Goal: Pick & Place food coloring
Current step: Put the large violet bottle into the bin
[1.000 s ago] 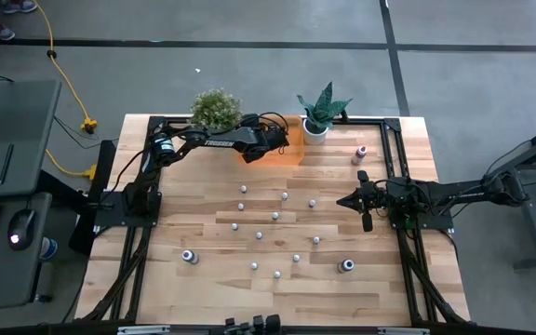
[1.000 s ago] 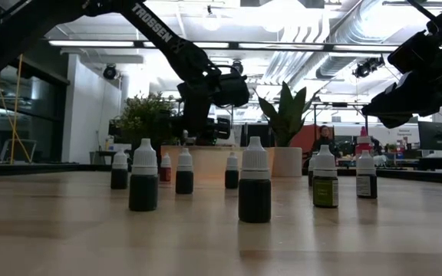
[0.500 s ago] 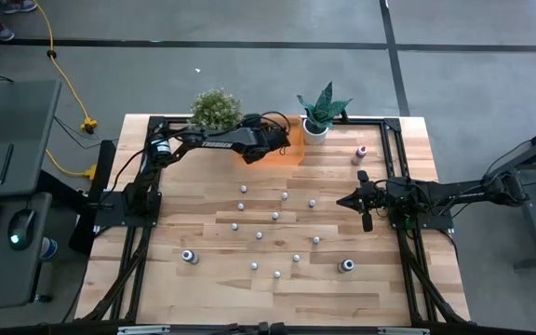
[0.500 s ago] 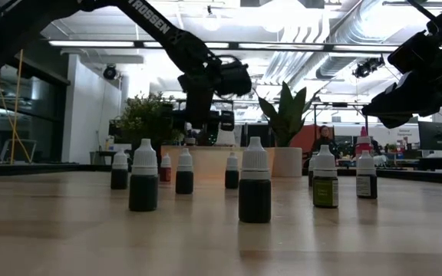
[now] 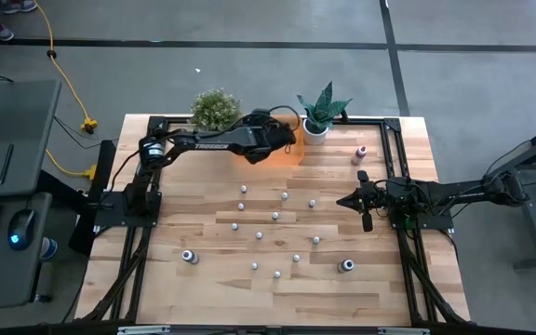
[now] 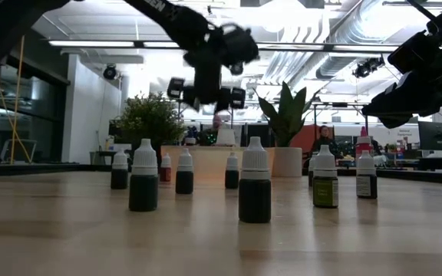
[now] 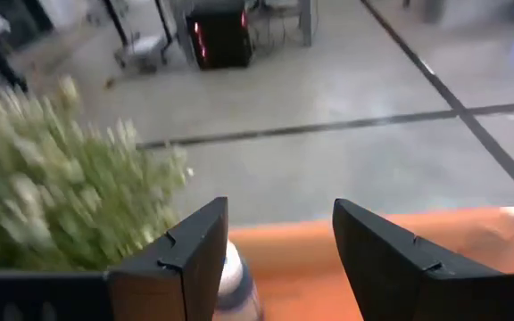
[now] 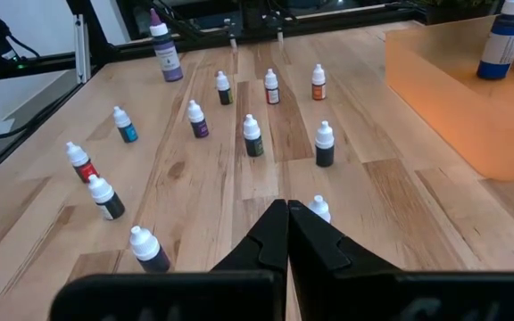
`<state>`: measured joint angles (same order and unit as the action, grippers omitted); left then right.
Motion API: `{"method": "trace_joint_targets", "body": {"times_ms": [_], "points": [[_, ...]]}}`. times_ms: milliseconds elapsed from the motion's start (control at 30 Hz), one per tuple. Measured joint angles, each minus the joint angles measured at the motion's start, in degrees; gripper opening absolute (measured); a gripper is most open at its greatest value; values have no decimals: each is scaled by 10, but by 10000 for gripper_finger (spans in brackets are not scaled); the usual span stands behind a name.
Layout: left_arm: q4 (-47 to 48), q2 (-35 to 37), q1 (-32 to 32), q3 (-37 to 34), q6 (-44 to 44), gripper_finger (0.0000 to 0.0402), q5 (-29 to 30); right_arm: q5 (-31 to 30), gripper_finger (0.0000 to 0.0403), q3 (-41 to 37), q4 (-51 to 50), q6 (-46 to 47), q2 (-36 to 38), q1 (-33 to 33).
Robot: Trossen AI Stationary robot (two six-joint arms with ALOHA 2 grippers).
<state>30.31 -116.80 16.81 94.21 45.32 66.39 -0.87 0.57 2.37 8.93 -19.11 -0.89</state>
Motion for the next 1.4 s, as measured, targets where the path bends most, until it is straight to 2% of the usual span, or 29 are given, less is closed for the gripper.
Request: {"method": "trace_joint_targets", "body": {"times_ms": [133, 233, 467, 600, 767, 933, 1000, 1400], "points": [[7, 25, -8, 31, -86, 198, 20, 0, 0, 0, 0, 0, 0, 0], [25, 46, -16, 52, -116, 198, 36, 0, 0, 0, 0, 0, 0, 0], [134, 100, -42, 107, -179, 198, 84, 0, 0, 0, 0, 0, 0, 0], [241, 125, -61, 130, -170, 198, 100, 0, 0, 0, 0, 0, 0, 0], [402, 163, -91, 131, -62, 198, 82, 0, 0, 0, 0, 0, 0, 0], [574, 206, -143, 131, 47, 198, 25, 0, 0, 0, 0, 0, 0, 0], [599, 217, -166, 129, 71, 198, -2, 0, 0, 0, 0, 0, 0, 0], [597, 299, -280, 111, -88, 198, -189, 0, 0, 0, 1, 0, 0, 0]]}}
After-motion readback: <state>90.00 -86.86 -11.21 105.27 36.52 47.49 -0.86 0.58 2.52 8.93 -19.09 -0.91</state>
